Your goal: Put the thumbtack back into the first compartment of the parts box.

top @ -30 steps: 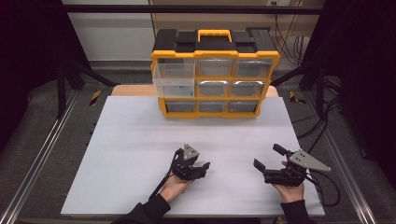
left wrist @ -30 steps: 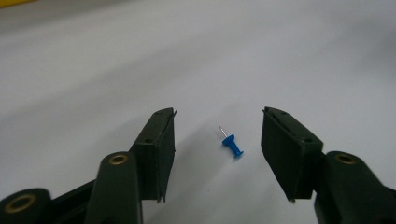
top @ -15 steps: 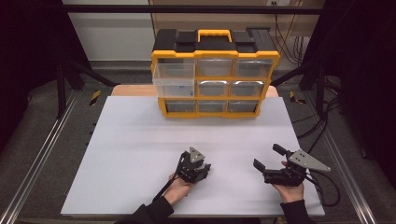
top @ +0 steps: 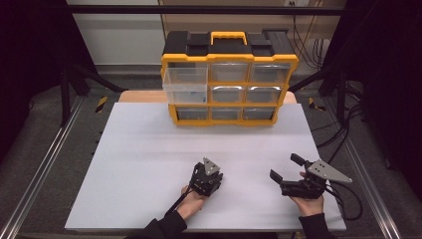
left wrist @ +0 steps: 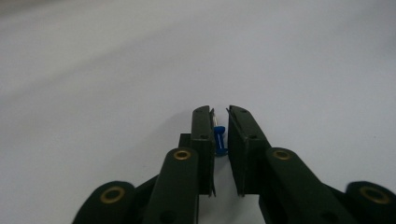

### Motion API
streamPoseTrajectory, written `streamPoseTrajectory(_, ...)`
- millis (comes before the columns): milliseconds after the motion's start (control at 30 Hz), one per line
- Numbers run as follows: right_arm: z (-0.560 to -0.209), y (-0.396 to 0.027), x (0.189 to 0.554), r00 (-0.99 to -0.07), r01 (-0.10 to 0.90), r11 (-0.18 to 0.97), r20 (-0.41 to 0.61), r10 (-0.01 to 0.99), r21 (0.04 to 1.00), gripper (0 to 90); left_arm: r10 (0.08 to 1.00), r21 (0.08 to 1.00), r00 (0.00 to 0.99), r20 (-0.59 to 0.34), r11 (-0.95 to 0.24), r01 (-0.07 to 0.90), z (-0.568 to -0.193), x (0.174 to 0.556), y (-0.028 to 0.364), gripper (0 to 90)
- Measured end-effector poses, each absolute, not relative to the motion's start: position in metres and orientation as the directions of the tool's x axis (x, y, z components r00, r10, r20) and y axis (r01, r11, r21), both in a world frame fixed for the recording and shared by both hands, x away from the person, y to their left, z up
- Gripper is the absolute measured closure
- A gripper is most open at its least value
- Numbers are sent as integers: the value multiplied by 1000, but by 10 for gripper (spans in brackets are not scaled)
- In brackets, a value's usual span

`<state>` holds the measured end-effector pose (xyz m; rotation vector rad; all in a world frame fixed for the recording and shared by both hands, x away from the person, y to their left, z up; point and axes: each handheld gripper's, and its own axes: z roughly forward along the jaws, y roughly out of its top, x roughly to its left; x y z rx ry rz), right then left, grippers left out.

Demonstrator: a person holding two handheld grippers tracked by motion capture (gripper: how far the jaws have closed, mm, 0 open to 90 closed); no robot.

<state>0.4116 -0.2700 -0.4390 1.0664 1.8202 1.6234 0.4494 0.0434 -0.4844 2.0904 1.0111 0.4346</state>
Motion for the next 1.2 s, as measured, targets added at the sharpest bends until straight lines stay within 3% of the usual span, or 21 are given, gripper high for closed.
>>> streamPoseTrajectory(633, -439, -271, 412, -590, 231, 2, 139, 795, 973, 5, 754, 779, 654, -62, -373, 504, -469, 446, 56, 849)
streamPoseTrajectory(933, -439, -271, 412, -589, 229, -1, 139, 796, 973, 5, 742, 844, 661, -110, -281, 456, -418, 442, 92, 848)
streamPoseTrajectory(1200, -440, -270, 413, -586, 235, 4, 138, 798, 972, 5, 757, 907, 646, -97, -201, 371, -363, 445, 127, 848)
